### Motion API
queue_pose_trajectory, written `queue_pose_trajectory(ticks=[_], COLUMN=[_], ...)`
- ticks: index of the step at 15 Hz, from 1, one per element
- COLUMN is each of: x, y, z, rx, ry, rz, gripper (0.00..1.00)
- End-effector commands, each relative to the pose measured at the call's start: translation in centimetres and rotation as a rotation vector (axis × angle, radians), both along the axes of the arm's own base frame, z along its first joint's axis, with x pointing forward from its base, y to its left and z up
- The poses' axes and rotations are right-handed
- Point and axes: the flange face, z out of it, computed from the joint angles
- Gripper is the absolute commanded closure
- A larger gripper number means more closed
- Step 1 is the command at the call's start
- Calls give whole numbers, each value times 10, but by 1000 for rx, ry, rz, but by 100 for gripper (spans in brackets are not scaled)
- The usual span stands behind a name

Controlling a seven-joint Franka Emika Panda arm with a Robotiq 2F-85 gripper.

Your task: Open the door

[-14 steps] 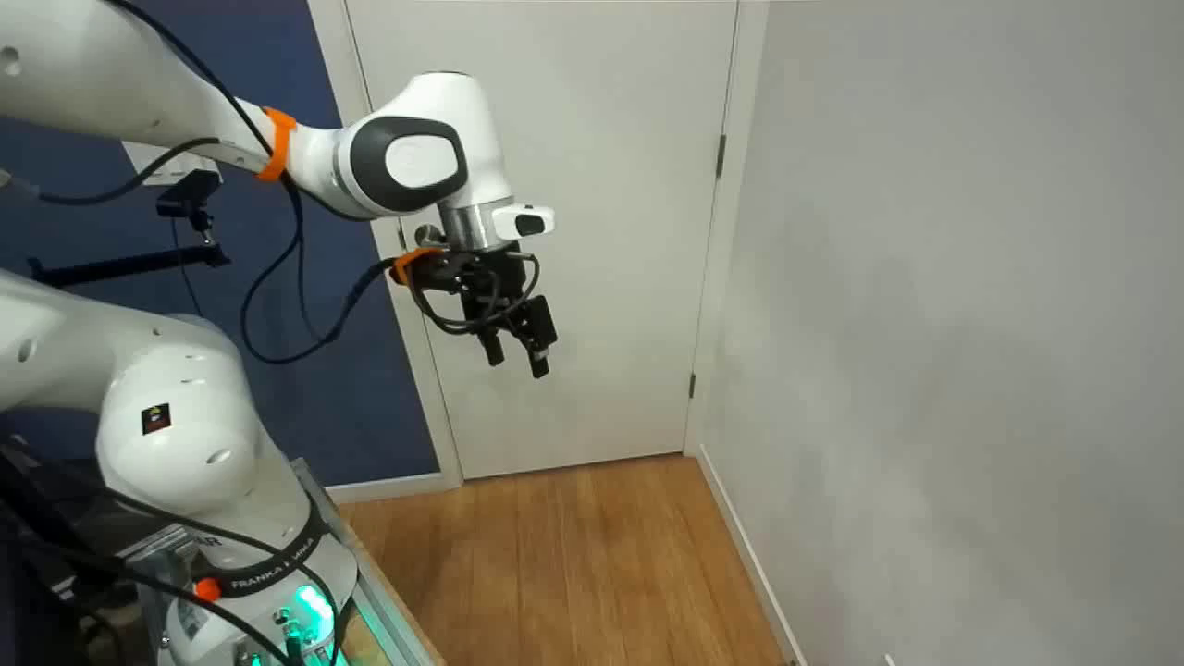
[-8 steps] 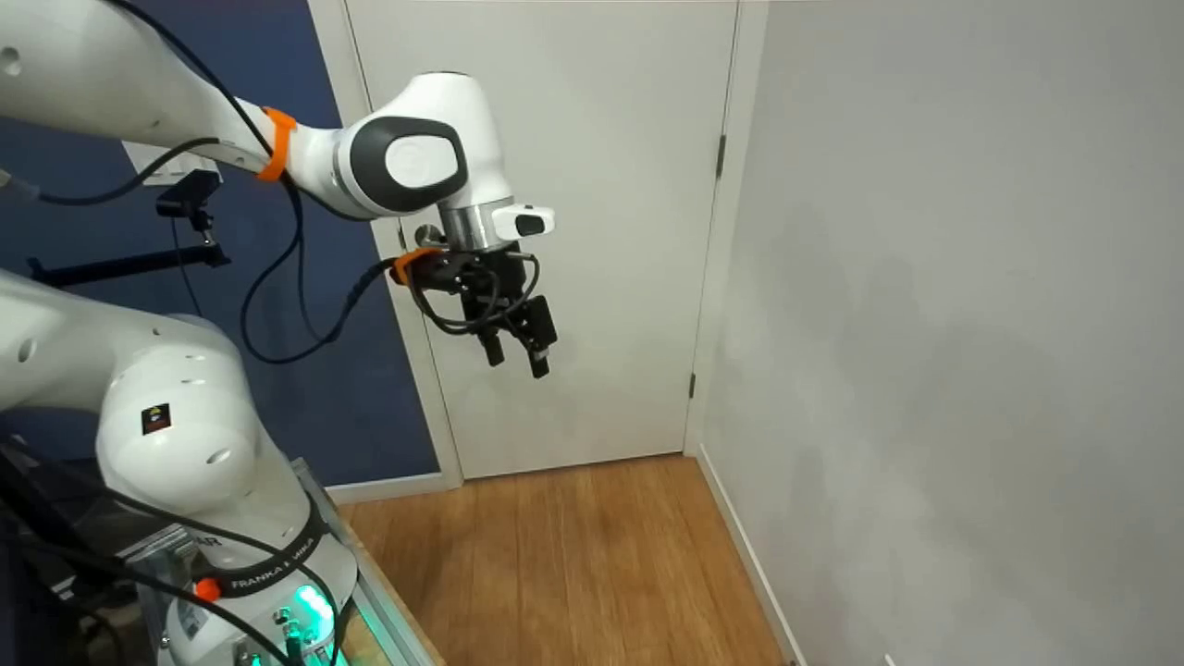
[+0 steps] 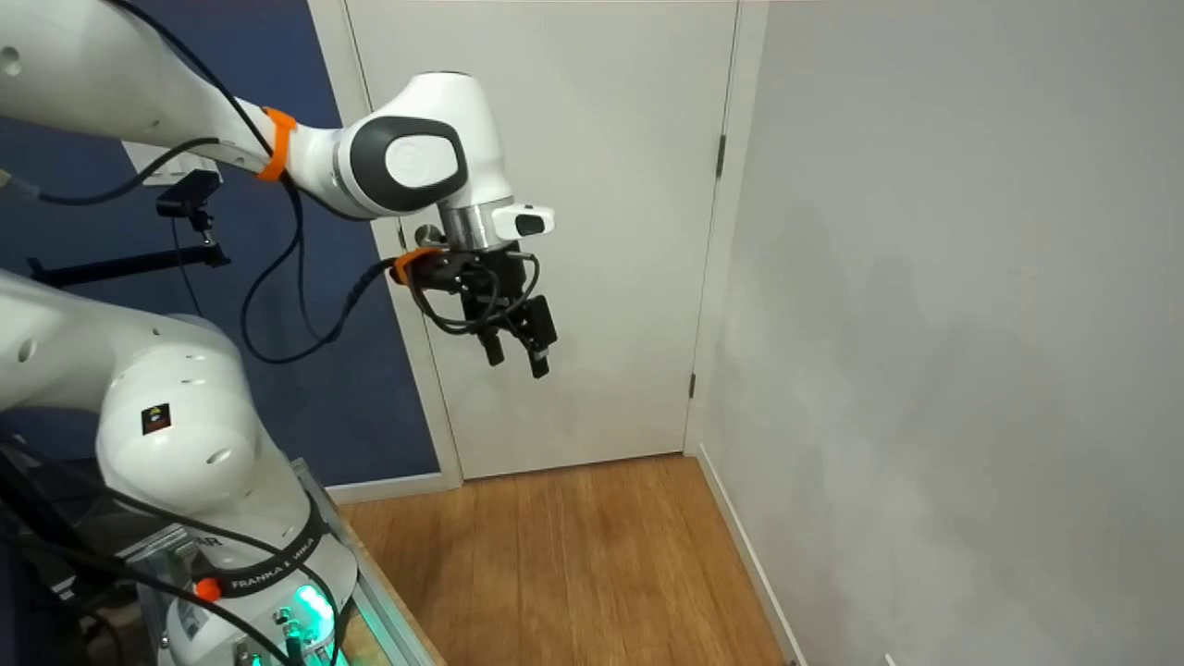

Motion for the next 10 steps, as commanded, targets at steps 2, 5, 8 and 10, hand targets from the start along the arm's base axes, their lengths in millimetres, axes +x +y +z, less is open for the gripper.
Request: queue_pose_trajectory(ticks=[2, 5, 8, 10], x=[39, 71, 98, 114], y=[40, 97, 159, 205], z=[26, 51, 63, 66], rx=[4, 49, 93, 87], ry=[-70, -132, -180, -222], rz=[102, 225, 356, 486], gripper=[0, 0, 0, 0])
